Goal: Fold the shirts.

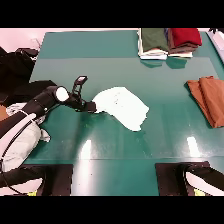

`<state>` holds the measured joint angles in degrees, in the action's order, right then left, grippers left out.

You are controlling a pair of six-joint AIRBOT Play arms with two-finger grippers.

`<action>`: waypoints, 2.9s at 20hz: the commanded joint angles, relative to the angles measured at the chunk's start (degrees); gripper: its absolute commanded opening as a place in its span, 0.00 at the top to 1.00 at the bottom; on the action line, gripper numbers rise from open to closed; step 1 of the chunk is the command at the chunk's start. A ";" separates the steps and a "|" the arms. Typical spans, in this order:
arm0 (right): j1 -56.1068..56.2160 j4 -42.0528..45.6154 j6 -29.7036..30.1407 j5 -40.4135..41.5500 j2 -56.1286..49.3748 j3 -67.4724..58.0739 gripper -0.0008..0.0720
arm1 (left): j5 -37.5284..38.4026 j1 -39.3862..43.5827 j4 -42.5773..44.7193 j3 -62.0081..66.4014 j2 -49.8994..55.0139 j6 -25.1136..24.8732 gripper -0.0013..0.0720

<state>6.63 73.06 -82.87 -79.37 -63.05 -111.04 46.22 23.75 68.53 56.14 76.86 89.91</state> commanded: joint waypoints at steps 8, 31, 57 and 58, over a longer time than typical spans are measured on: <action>-10.91 -1.36 0.02 -0.44 5.88 38.88 0.64 | -0.44 -4.26 1.62 6.29 0.70 -0.48 0.95; -5.42 -15.52 9.90 14.12 -10.10 35.39 0.97 | 3.82 -4.26 15.13 23.06 -10.34 -0.46 0.95; -9.27 -4.09 5.90 1.38 8.76 43.98 0.97 | 18.53 1.84 8.98 13.97 -12.20 -7.13 0.30; -9.27 -4.09 5.92 1.44 8.74 44.00 0.97 | 16.76 -2.10 9.05 14.16 -13.51 -5.57 0.30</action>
<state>-2.74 68.53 -76.86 -78.17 -54.35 -68.42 65.56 27.42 77.93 70.26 65.47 81.82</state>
